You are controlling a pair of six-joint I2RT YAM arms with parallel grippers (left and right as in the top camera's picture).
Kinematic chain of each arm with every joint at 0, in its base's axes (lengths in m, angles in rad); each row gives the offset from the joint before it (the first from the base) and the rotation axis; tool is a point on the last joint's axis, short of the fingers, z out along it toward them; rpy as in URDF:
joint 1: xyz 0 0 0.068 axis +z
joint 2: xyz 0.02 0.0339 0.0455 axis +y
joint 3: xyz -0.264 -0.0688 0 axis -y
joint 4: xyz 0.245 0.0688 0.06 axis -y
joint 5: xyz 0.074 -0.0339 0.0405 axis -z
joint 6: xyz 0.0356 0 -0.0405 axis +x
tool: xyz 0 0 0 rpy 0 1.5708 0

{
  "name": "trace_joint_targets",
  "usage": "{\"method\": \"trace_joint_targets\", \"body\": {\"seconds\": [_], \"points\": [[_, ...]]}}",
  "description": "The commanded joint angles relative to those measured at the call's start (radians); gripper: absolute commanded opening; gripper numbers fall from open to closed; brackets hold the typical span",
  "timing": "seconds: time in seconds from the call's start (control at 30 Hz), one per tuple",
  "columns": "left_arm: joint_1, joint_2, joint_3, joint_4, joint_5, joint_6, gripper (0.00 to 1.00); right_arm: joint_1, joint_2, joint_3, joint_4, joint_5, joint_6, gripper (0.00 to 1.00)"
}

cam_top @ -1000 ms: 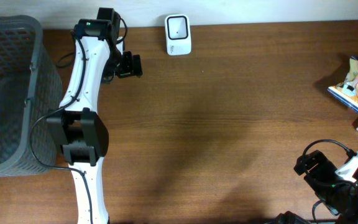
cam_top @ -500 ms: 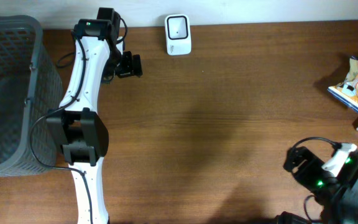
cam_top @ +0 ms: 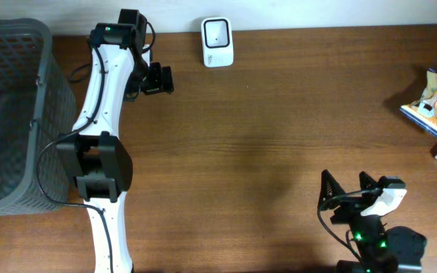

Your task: Scan the item barcode

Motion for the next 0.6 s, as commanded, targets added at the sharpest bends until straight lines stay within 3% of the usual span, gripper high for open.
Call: {"method": "trace_joint_targets", "body": {"seconds": [0.0,0.4,0.57], "points": [[0.003,0.006,-0.004,0.0,-0.01,-0.005,0.99,0.025,-0.022,-0.074,0.119,-0.005,-0.011,0.98],[0.003,0.006,-0.004,0.0,-0.01,-0.005,0.99,0.045,-0.022,-0.255,0.458,0.048,-0.011,0.99],[0.003,0.006,-0.004,0.0,-0.011,-0.005,0.99,0.074,-0.022,-0.287,0.507,0.1,-0.013,0.98]]}}
